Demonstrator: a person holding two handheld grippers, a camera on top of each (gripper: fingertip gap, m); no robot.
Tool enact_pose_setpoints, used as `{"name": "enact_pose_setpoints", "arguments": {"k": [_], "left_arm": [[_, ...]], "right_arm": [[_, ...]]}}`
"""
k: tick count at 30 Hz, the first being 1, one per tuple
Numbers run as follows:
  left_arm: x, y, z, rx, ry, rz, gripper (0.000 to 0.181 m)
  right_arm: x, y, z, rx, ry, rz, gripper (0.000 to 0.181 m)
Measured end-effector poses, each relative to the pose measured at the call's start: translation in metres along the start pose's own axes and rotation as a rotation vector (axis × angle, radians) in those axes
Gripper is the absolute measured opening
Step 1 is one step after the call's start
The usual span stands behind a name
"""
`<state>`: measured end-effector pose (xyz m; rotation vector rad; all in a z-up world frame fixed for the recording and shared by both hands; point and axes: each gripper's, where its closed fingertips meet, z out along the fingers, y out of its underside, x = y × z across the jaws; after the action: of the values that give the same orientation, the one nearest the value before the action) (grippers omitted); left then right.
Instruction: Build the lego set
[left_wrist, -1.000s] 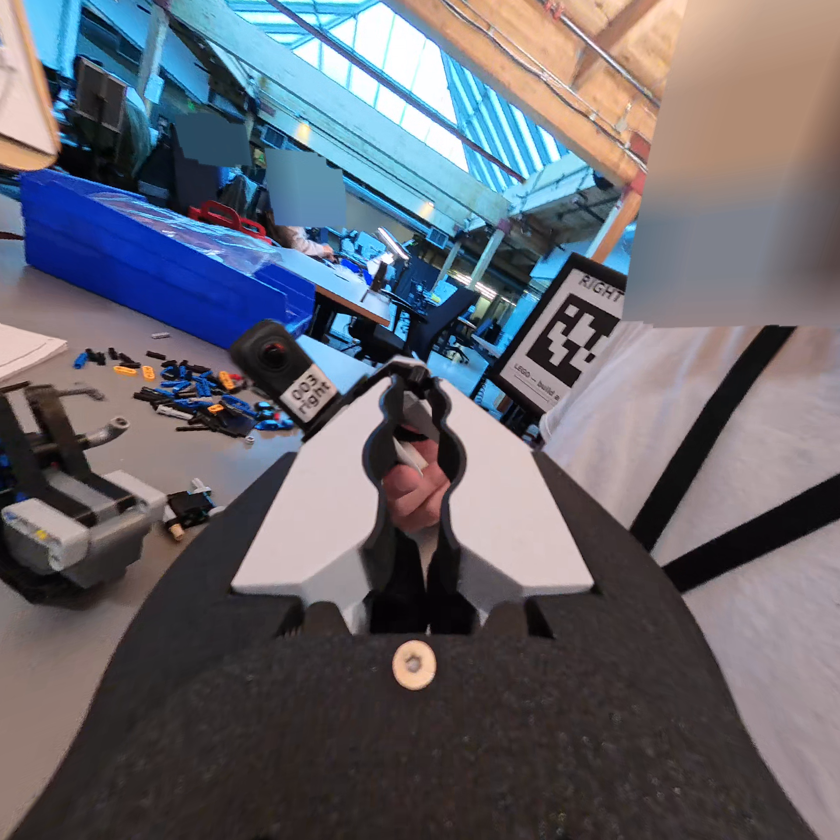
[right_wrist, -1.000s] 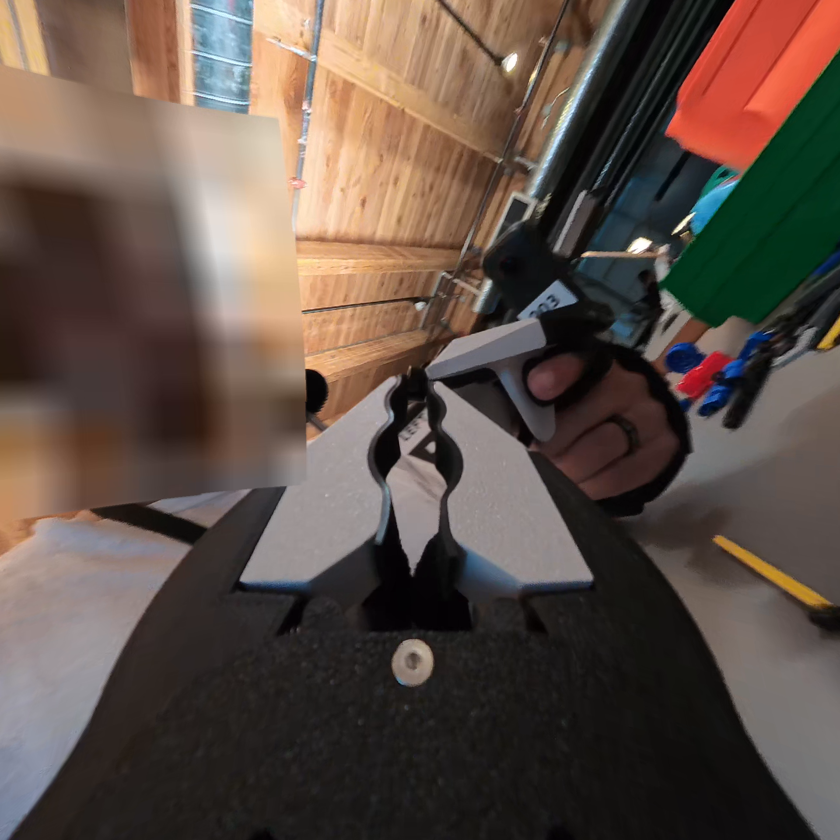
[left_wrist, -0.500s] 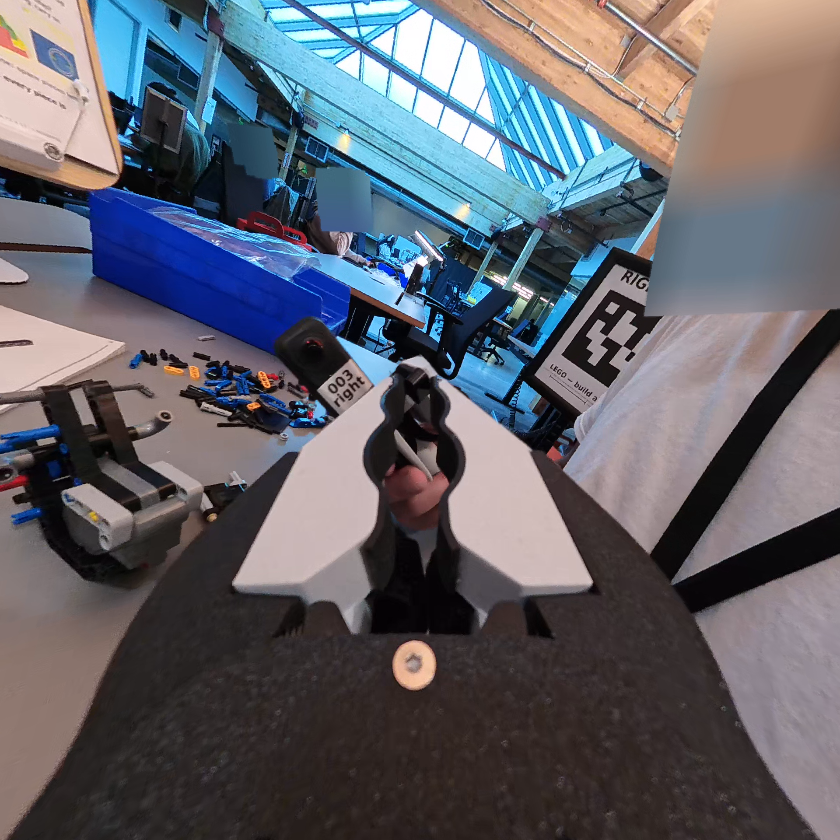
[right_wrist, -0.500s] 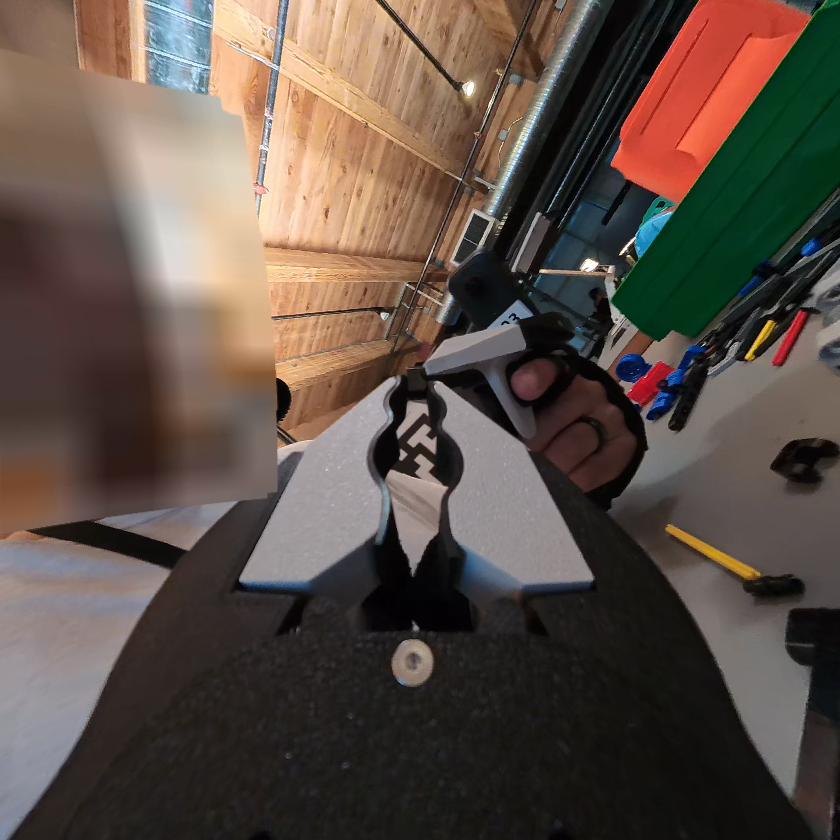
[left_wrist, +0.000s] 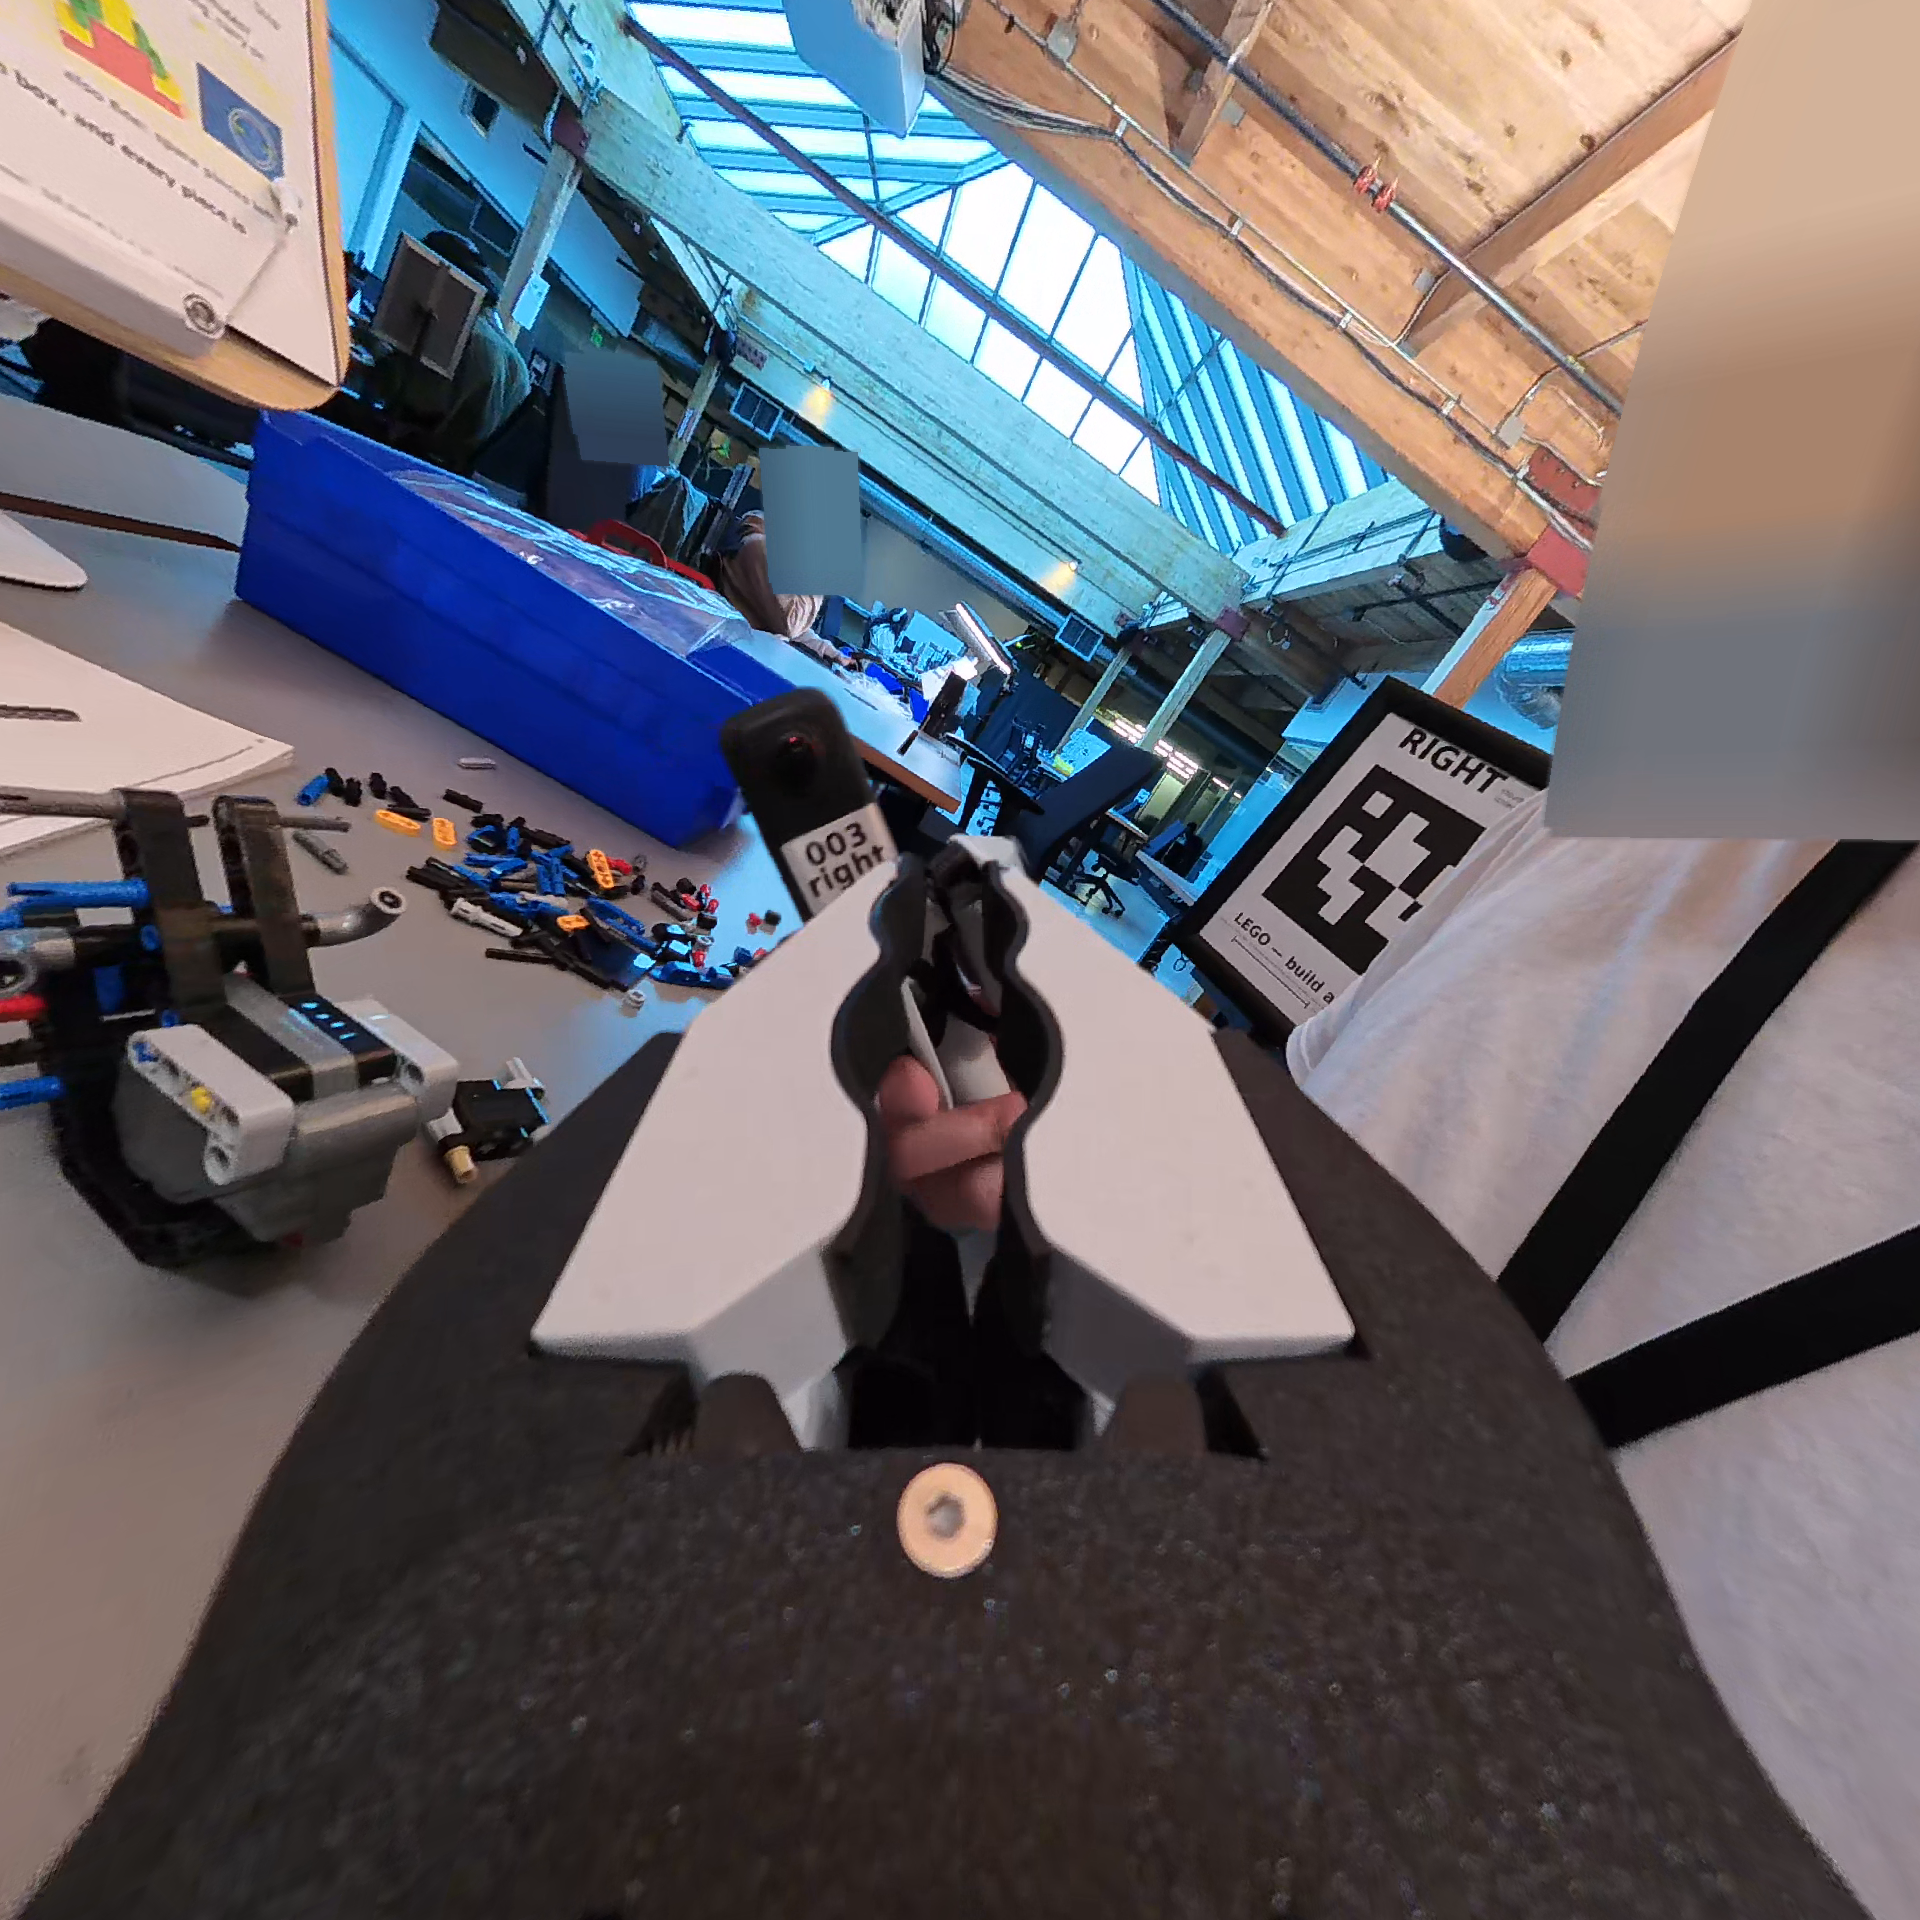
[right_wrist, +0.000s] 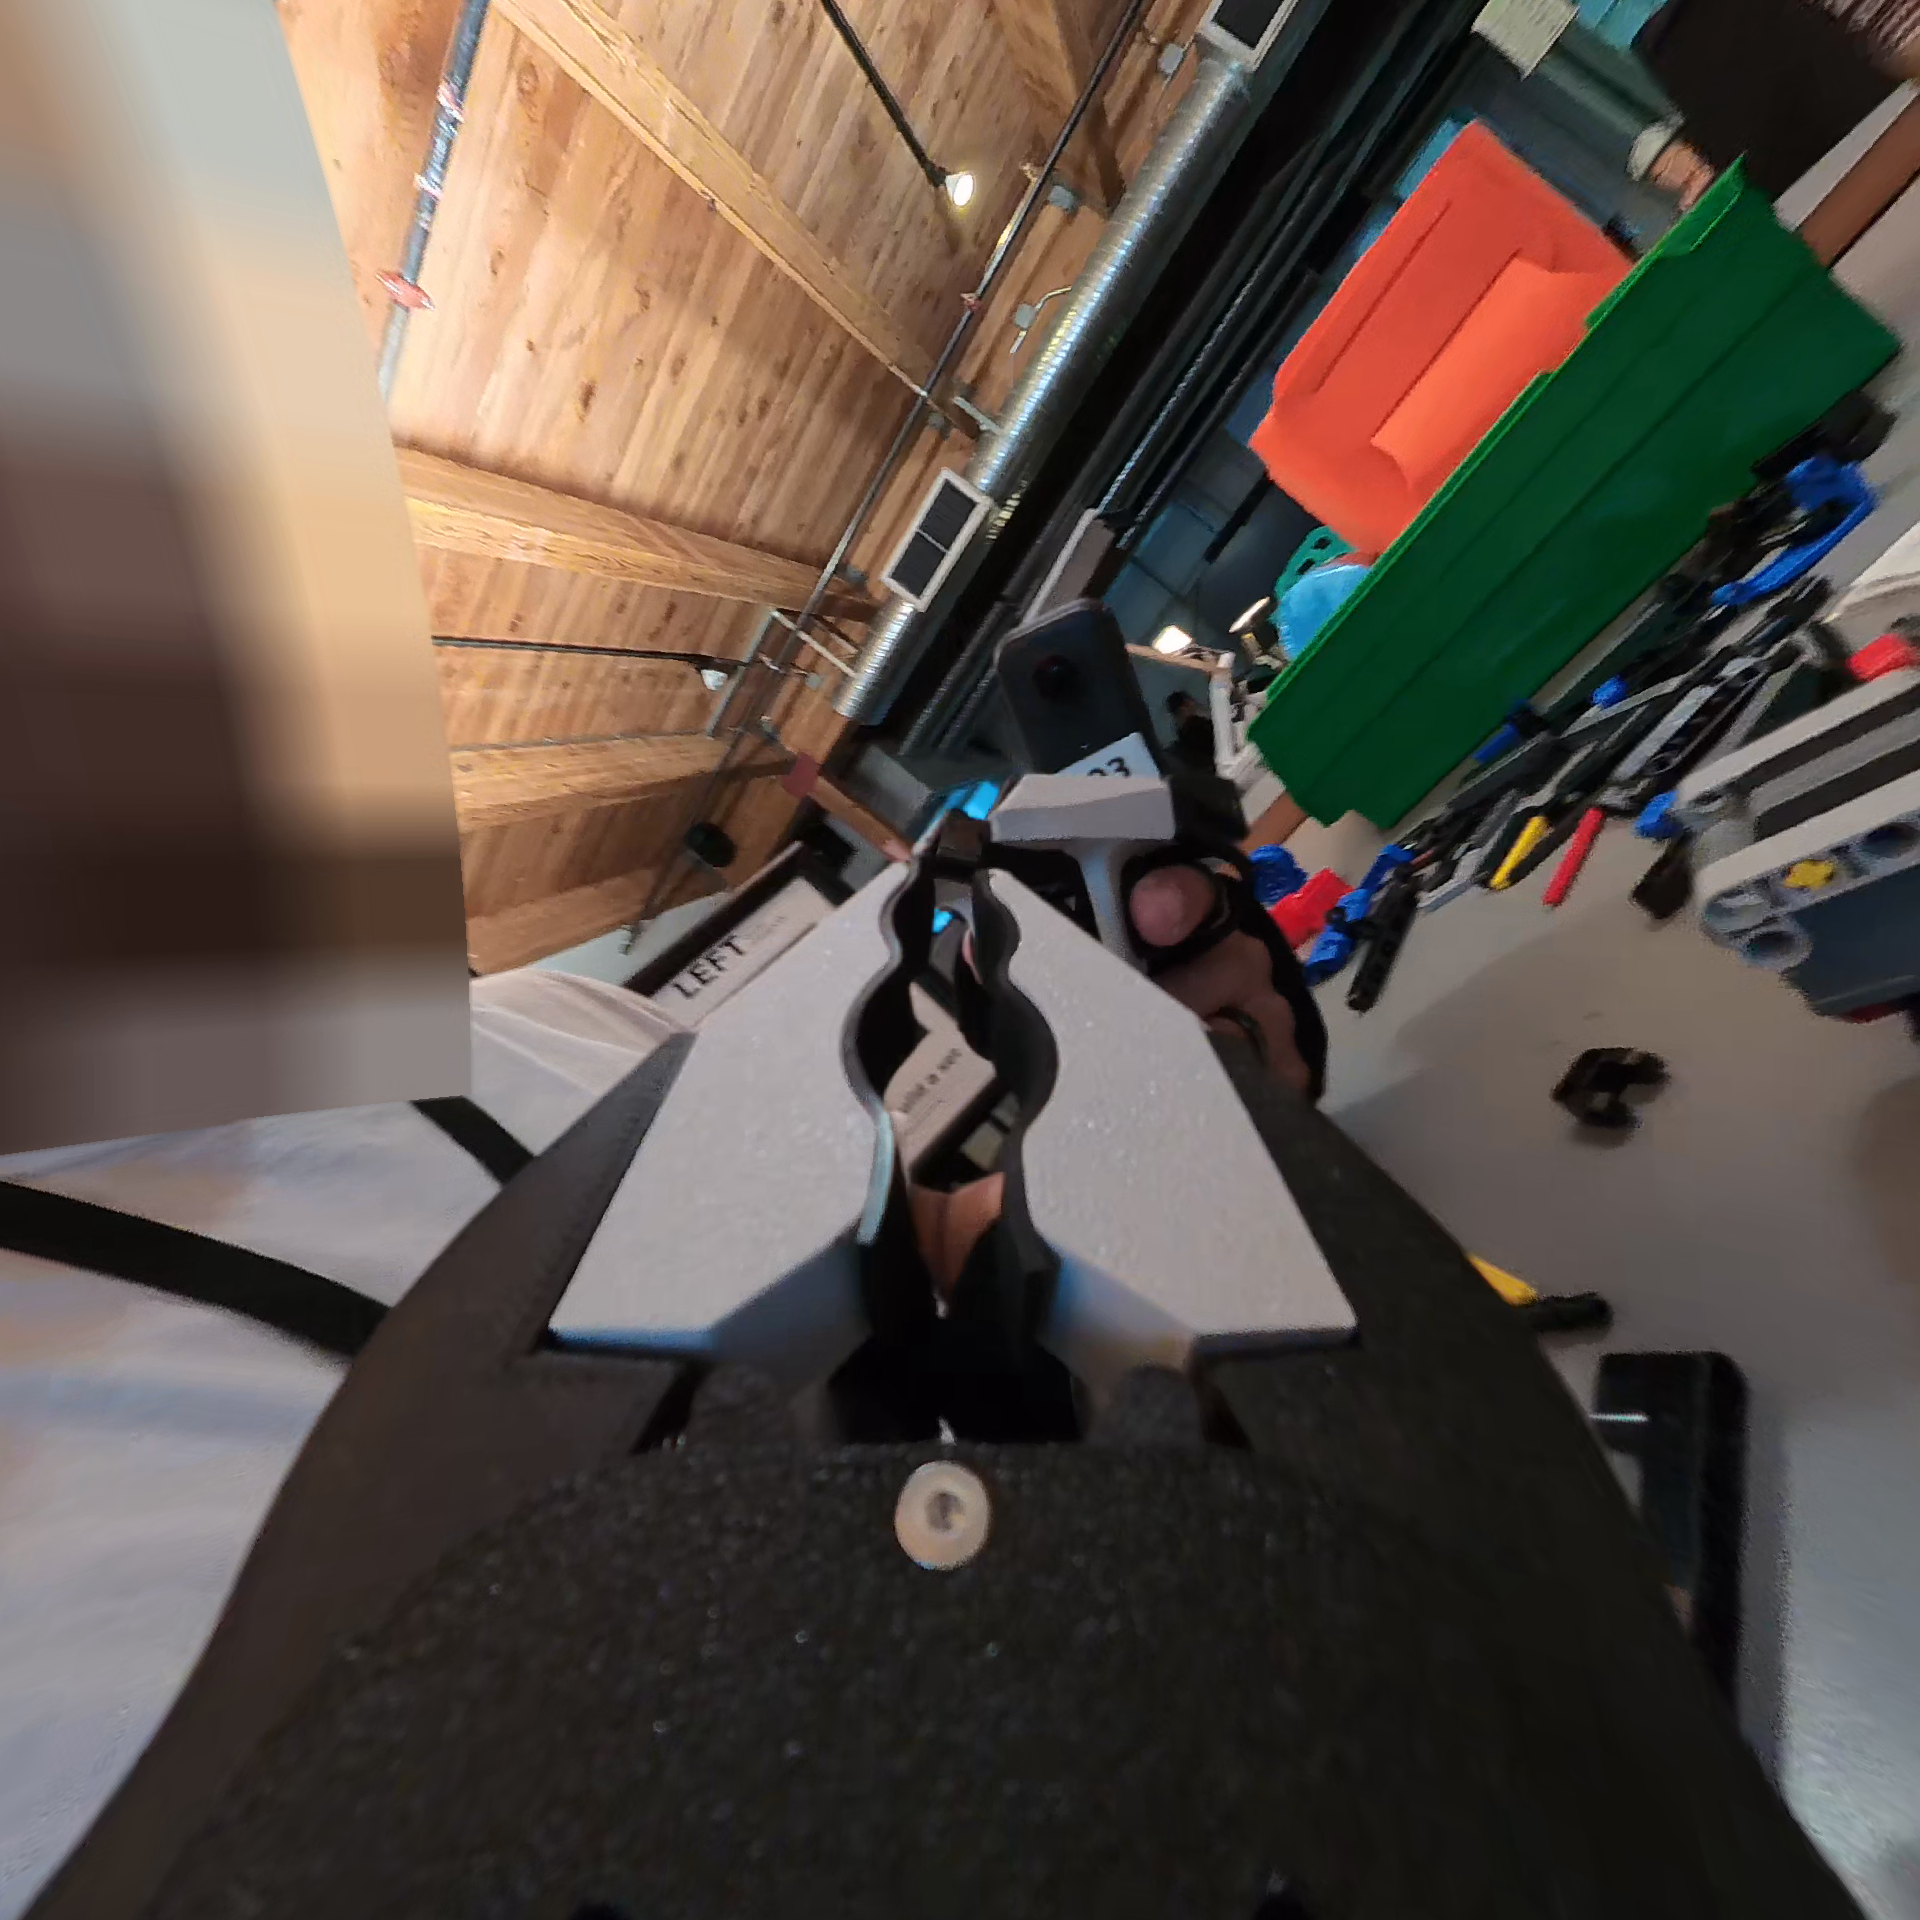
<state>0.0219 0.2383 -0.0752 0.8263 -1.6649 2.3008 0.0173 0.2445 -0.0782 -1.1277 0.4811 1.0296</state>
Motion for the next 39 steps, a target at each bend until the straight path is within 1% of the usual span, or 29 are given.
{"name": "enact_pose_setpoints", "arguments": {"k": [6, 10, 13, 16, 21, 30, 33, 39], "left_arm": [[-0.002, 0.0, -0.001, -0.005, 0.002, -0.07, 0.006], [-0.005, 0.005, -0.003, -0.051, -0.025, -0.078, 0.006], [-0.007, 0.009, -0.004, -0.092, -0.037, -0.087, 0.01], [-0.006, 0.01, -0.005, -0.112, -0.033, -0.086, 0.009], [-0.009, 0.008, -0.006, -0.109, -0.036, -0.093, 0.006], [-0.01, 0.006, -0.001, -0.043, -0.019, -0.165, 0.005], [-0.014, 0.006, -0.001, -0.029, -0.046, -0.182, 0.005], [-0.019, 0.005, 0.002, 0.035, -0.046, -0.313, 0.005]], "right_arm": [[0.003, -0.001, 0.0, -0.011, 0.138, -0.223, 0.005], [0.008, 0.002, -0.002, -0.071, 0.207, -0.294, 0.005], [0.012, 0.003, -0.004, -0.112, 0.252, -0.345, 0.005], [0.013, 0.007, -0.003, -0.134, 0.251, -0.341, 0.005], [0.013, 0.006, -0.003, -0.118, 0.233, -0.298, 0.005], [0.015, 0.004, -0.003, -0.093, 0.229, -0.275, 0.005], [0.018, 0.002, -0.005, -0.083, 0.241, -0.261, 0.006], [0.02, 0.0, -0.006, -0.052, 0.214, -0.182, 0.006]]}}
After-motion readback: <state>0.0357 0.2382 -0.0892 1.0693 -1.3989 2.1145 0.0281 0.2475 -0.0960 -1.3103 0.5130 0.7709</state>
